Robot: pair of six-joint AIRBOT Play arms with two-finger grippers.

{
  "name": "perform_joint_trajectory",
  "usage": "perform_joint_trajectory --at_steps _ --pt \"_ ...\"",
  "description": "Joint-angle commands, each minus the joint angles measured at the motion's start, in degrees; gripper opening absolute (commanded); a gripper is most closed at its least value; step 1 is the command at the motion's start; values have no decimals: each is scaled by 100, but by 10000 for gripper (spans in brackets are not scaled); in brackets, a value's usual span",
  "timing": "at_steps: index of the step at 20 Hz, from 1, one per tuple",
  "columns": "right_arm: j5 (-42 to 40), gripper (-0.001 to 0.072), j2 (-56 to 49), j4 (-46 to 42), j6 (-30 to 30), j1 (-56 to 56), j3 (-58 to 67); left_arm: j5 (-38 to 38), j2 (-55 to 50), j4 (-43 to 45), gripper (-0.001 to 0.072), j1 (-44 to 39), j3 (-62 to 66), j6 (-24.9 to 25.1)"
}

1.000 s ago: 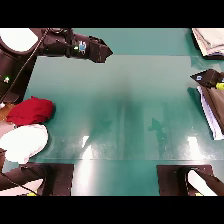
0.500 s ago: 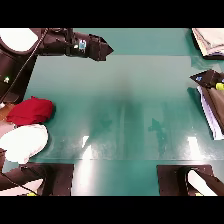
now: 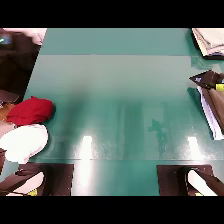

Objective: Fold the shirts.

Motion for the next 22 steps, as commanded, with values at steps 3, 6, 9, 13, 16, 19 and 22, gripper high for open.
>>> perform_joint_trajectory --at_steps 3,6,9,13,16,19,22 --pt "-33 17 2 0 0 0 -2 -415 402 769 720 1725 -1469 -525" --pt "-46 17 2 0 -2 0 -2 72 402 726 720 1762 -2924 -555" --pt "-39 17 2 0 0 2 -2 870 402 728 720 1762 -4266 -555" --pt "-44 17 2 0 0 2 -2 1742 402 728 720 1762 -5062 -640" --pt "-44 17 2 0 0 0 -2 1792 409 723 530 1762 -4935 -667" --pt "-46 17 4 7 0 0 2 1486 444 619 28 1762 -4470 -599" --pt "-50 17 7 160 2 0 4 944 621 595 27 1493 -3377 -415"
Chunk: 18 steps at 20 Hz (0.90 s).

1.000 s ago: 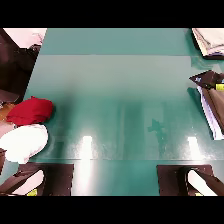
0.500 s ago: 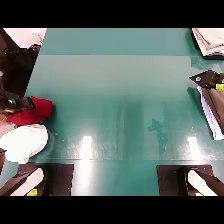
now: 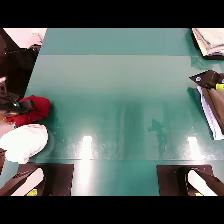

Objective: Fold the shirts.

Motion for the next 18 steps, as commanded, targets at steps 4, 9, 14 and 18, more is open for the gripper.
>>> perform_joint_trajectory --at_steps 4,9,14,18 --pt "-275 17 2 1097 2 2 7 -1696 234 -262 27 -1272 3053 317" --pt "-492 17 -4 1270 0 2 671 -2164 210 -428 26 -3097 5018 457" --pt "-400 17 -267 1012 2 4 1919 -2323 -293 -476 27 -4551 5016 459" --pt "116 17 -728 1016 4 15 2627 -2299 -1569 -826 28 -5300 5018 461"
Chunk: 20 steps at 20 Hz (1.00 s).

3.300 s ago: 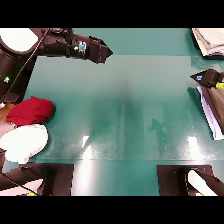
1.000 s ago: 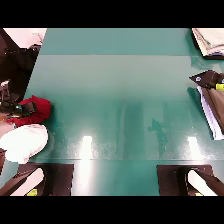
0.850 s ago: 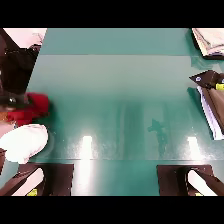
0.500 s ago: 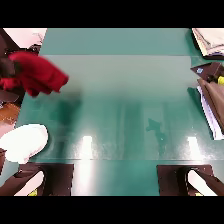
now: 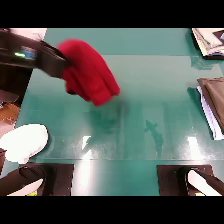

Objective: Fold the shirts.

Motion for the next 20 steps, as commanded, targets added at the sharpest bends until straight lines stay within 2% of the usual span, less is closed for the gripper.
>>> perform_joint_trajectory --at_steps 1,2,3,4,5,6,10,12,15,20 --pt "531 17 -374 -20 7 15 603 149 -1128 -452 28 -693 50 7" --pt "726 17 -463 -22 7 15 671 304 -1484 -647 75 -778 50 35" --pt "876 17 -529 -22 7 15 693 498 -1840 -780 438 -839 50 210" --pt "1021 17 -581 -22 7 13 691 654 -2142 -772 720 -852 52 221" --pt "1143 17 -619 -24 7 13 691 695 -2337 -734 648 -798 52 221" --pt "1241 17 -643 -26 7 13 691 640 -2415 -662 616 -691 50 225" --pt "1290 17 -636 -66 7 13 691 -52 -2258 -592 614 328 61 258" --pt "1283 17 -636 -66 7 15 691 -103 -2258 -944 614 833 -181 199" --pt "1290 17 -636 -66 7 15 691 492 -2258 -1794 614 1182 -1202 380" --pt "1287 17 -636 -66 7 15 691 2516 -2417 -2824 614 1193 -2776 614"
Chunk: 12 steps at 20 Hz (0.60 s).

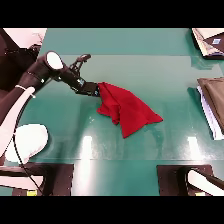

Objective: Fold the shirts.

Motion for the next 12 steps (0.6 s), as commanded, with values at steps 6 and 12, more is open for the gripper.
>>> perform_joint_trajectory --at_steps 6,12 --pt "33 17 -2 0 2 4 2 1961 -734 -2393 612 85 -756 975" --pt "682 17 35 -511 74 4 -129 1569 -634 -1985 25 129 -262 966"
